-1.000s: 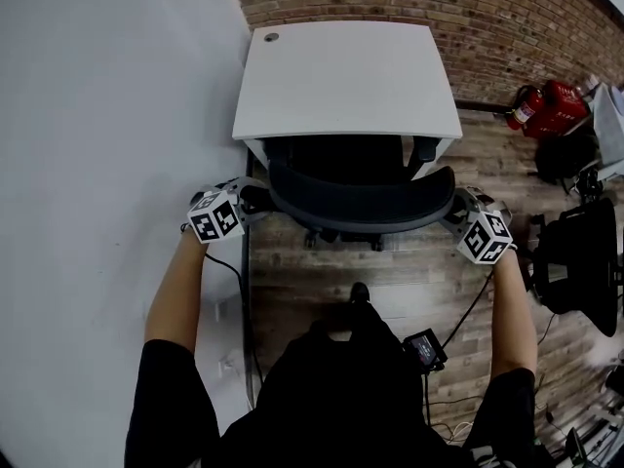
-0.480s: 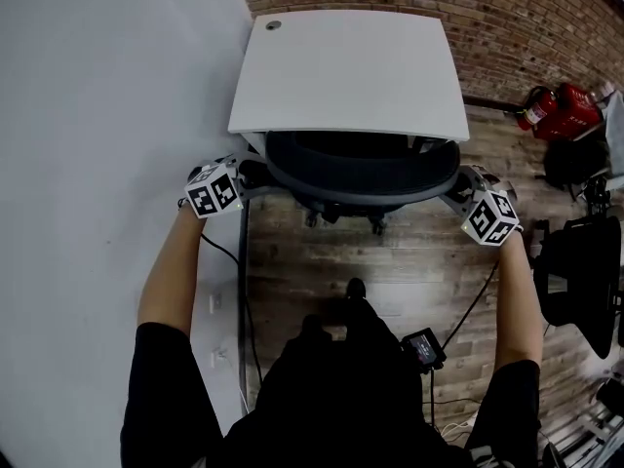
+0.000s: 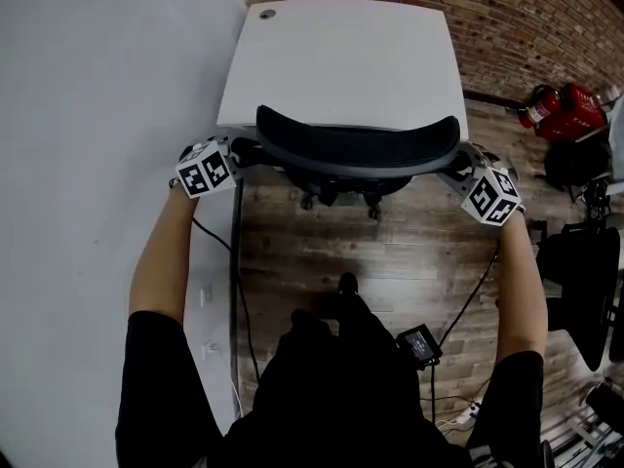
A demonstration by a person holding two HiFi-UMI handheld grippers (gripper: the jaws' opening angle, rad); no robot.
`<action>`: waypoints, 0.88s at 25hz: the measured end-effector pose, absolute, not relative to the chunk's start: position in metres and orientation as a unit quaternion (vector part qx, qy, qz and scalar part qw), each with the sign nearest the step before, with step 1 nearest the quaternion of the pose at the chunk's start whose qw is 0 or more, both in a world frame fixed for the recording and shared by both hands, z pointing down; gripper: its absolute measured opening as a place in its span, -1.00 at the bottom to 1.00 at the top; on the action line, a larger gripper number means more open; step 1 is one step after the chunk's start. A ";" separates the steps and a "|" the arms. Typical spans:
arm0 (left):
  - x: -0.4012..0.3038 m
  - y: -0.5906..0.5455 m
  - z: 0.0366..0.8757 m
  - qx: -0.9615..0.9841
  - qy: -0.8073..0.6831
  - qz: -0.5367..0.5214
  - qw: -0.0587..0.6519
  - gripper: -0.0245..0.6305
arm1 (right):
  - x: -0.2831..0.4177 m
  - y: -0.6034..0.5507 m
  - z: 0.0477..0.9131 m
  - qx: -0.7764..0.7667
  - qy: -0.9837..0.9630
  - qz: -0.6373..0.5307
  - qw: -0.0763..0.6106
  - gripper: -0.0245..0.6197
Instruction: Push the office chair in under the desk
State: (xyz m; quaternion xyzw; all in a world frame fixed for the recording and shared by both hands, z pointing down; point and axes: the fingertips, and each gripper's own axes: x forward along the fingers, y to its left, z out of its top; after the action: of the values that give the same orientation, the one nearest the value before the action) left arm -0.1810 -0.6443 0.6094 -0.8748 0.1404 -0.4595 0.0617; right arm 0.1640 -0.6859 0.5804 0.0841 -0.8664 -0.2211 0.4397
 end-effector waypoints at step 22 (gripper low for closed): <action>-0.184 -0.737 0.615 -0.860 0.141 -0.486 0.066 -0.45 | 0.156 -0.764 0.587 0.095 -0.876 -0.214 0.422 -0.54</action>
State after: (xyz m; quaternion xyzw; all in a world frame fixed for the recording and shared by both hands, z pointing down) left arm -0.1840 -0.7373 0.6149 -0.8601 0.1406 -0.4859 0.0659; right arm 0.1562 -0.7642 0.5875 0.0952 -0.8758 -0.2138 0.4222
